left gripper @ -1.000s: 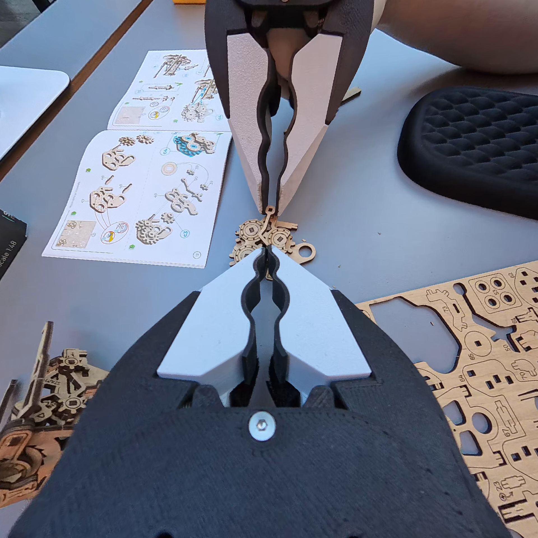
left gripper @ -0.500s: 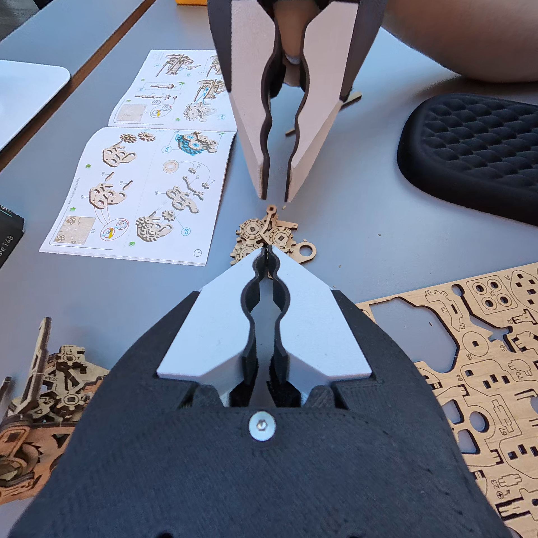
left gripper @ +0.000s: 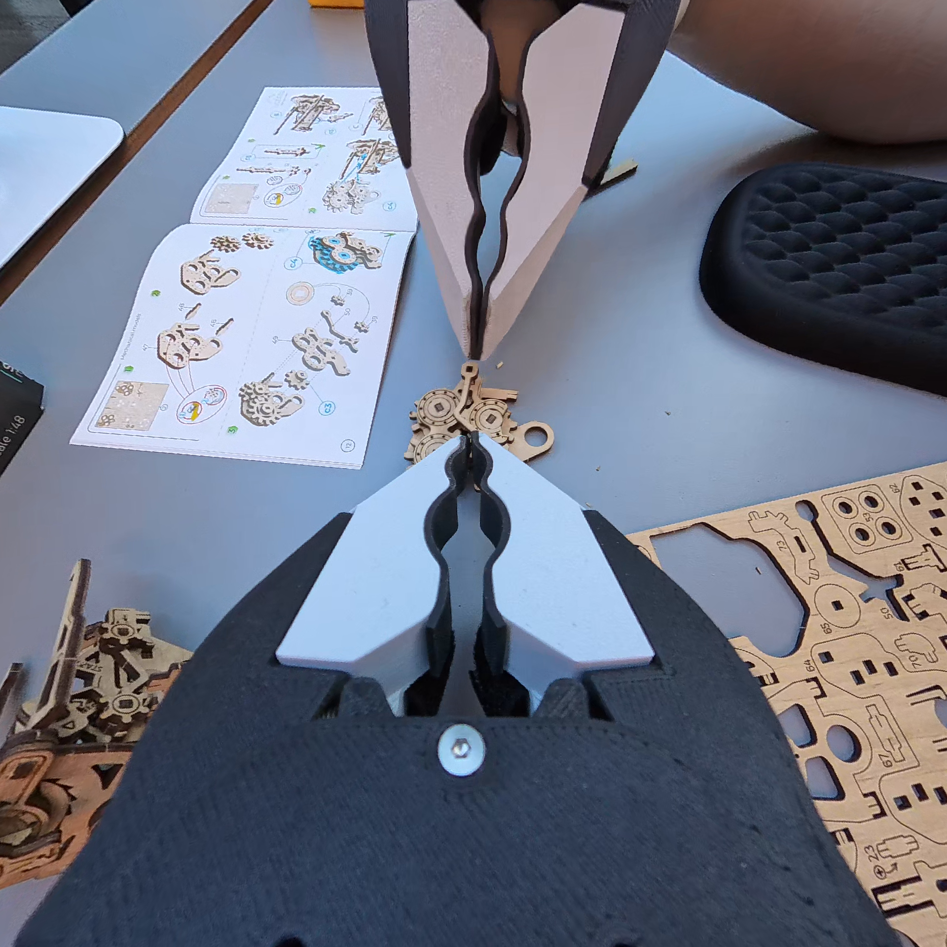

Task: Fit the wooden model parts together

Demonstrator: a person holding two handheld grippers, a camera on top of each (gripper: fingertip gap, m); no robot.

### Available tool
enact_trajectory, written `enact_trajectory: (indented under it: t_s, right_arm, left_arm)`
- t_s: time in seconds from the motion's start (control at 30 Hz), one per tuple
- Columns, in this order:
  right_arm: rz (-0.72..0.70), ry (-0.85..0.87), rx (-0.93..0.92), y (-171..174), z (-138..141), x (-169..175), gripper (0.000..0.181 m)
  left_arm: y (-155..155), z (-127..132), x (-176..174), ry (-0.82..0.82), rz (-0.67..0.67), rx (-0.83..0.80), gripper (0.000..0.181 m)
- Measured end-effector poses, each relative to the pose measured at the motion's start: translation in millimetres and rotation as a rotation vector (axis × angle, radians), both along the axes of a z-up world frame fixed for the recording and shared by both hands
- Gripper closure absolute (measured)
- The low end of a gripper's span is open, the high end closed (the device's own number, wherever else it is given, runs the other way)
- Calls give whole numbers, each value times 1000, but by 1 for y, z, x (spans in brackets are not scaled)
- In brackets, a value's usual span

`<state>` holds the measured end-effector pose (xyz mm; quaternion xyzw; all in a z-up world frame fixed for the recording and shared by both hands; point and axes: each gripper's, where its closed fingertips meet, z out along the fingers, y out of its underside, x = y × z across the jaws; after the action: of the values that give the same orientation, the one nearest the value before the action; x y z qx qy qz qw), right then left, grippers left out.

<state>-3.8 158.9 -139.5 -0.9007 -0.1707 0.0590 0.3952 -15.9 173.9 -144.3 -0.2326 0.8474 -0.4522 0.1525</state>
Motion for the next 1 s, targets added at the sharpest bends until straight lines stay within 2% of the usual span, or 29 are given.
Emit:
enact_trajectory:
  t_s: [0.03,0.23,0.33,0.5,0.57,0.73,0.83,0.97,1.0]
  right_arm:
    - [-10,-18,-28,-2,-7,4,180]
    - [-18,-25,57,3,15,3,181]
    - [-22,-28,-21,0,-8,6,179]
    - [-22,-22,55,3,12,5,181]
    - [-18,-8,-7,0,-4,5,181]
    - [-13,-12,60,1,11,6,181]
    - [-11,9,20,1,-3,4,181]
    - [-2,-13,66,3,11,2,181]
    - [-3,-6,45,2,5,2,181]
  left_arm:
    - [0,0,0,1,0,-1,181]
    - [0,0,0,1,-1,-1,181]
    - [0,0,0,3,-1,-3,181]
    - [0,0,-1,-1,-1,4,181]
    - [0,0,0,0,-1,2,181]
    - [1,0,0,3,2,1,181]
    - [1,0,0,-5,2,7,181]
    - [1,0,0,-3,1,5,181]
    - [1,0,0,-4,1,6,181]
